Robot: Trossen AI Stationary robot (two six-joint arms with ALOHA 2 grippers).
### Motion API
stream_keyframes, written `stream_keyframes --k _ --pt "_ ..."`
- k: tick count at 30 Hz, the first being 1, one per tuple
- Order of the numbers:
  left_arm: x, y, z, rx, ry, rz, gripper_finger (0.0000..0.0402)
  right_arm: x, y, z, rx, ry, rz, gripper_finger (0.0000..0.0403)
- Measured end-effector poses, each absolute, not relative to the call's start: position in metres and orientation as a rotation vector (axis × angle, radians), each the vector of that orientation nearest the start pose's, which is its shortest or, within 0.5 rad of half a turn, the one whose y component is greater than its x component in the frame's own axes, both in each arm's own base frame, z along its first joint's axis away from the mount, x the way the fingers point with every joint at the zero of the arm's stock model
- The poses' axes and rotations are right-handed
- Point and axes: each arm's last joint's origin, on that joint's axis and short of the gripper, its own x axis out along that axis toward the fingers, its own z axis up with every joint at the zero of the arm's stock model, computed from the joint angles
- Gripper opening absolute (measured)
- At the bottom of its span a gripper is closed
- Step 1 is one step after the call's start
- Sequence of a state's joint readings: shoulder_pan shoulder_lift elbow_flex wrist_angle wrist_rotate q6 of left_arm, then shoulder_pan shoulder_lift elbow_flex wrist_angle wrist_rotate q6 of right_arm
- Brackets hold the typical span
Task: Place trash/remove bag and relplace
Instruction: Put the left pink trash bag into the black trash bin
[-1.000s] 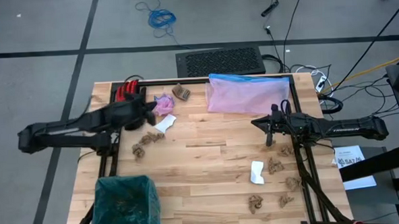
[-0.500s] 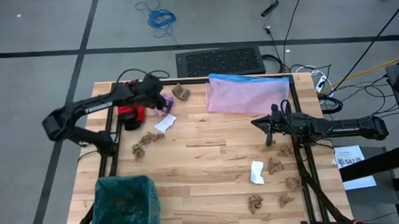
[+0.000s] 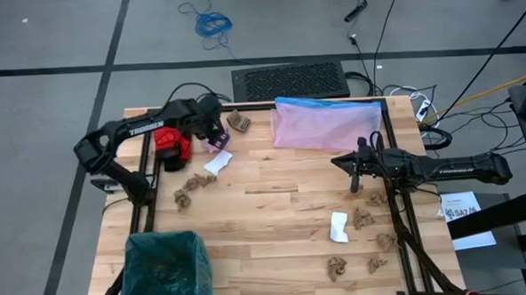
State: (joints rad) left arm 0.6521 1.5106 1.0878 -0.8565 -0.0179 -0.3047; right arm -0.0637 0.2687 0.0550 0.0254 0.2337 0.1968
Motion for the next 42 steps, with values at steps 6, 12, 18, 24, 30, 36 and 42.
stream_keyframes --k 6,12,18,24,30,36,42 --pt "0.230 0.178 0.207 -0.662 1.226 0.792 0.0185 0.111 -0.014 0.162 0.179 0.159 -0.313 0.0000" --pt "0.237 0.183 0.179 -0.660 1.340 0.779 0.0185 0.111 -0.014 0.162 0.179 0.159 -0.313 0.0000" --pt "0.239 0.184 0.168 -0.672 1.385 0.772 0.0131 0.111 -0.014 0.162 0.179 0.159 -0.314 0.0000" --pt "0.237 0.178 0.192 -0.687 1.282 0.722 0.0011 0.111 -0.014 0.162 0.179 0.158 -0.314 0.0000" --pt "0.227 0.159 0.240 -0.687 1.141 0.630 0.0002 0.111 -0.014 0.162 0.179 0.158 -0.314 0.0000" --pt "0.209 0.126 0.315 -0.679 0.975 0.458 0.0001 0.111 -0.014 0.162 0.179 0.159 -0.314 0.0000" --pt "0.176 0.079 0.387 -0.704 0.895 0.192 0.0001 0.111 -0.014 0.162 0.179 0.159 -0.314 0.0000"
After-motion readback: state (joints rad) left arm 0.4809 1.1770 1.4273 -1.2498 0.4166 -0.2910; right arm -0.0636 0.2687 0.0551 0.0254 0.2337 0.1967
